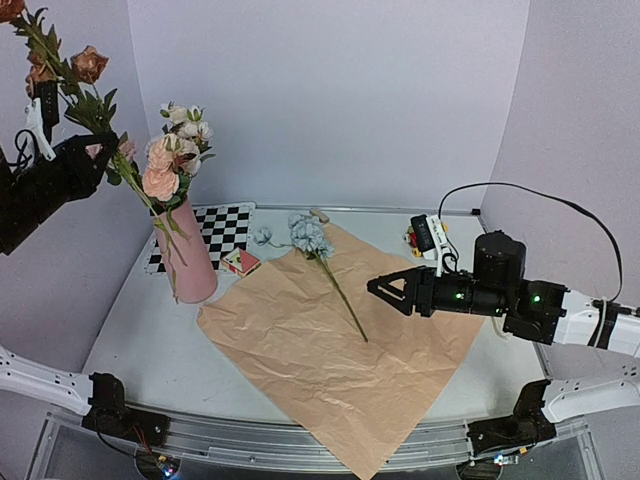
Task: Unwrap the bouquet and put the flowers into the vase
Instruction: Pick up the fake flower from the wrapping paper, then insert the fake flower into the vase.
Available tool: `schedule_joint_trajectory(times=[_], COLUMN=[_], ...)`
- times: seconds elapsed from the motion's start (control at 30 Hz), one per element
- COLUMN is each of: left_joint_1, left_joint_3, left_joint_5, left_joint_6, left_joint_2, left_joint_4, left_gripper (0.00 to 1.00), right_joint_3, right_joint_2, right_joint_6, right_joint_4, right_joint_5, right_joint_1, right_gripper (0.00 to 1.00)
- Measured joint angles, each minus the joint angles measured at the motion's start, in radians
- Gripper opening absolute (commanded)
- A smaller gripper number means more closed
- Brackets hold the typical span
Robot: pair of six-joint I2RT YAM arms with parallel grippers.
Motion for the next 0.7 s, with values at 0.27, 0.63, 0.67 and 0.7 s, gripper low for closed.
schedule_joint_trajectory(times=[0.27, 0.63, 0.67, 0.7], left_joint_1=[0.000, 0.000, 0.000, 0.000], left_joint_3=[0.028, -0.220, -0.226, -0.235], left_joint_5=[-0.190, -0.290, -0.289, -0.290], left_joint_6=[0.221, 0.719, 0.752, 0.788], left_joint_2=[0.064, -0.046, -0.045, -0.043], left_joint_4=[-0.027, 0.494, 0.533, 0.569], left_gripper=[0.00, 0.00, 0.00, 0.00], right_joint_3=[0.000, 0.022, 0.024, 0.024], right_joint_2=[0.001, 0.046, 0.047, 0.047], right_joint_6=[-0.010, -0.018, -0.018, -0.018], right_joint_4=[-0.004, -0.009, -0.009, -0.009], right_joint_5=[0.006, 0.009, 0.009, 0.009], right_joint_1=[0.000, 0.000, 0.000, 0.000], right_gripper=[0.59, 0.59, 0.59, 0.59])
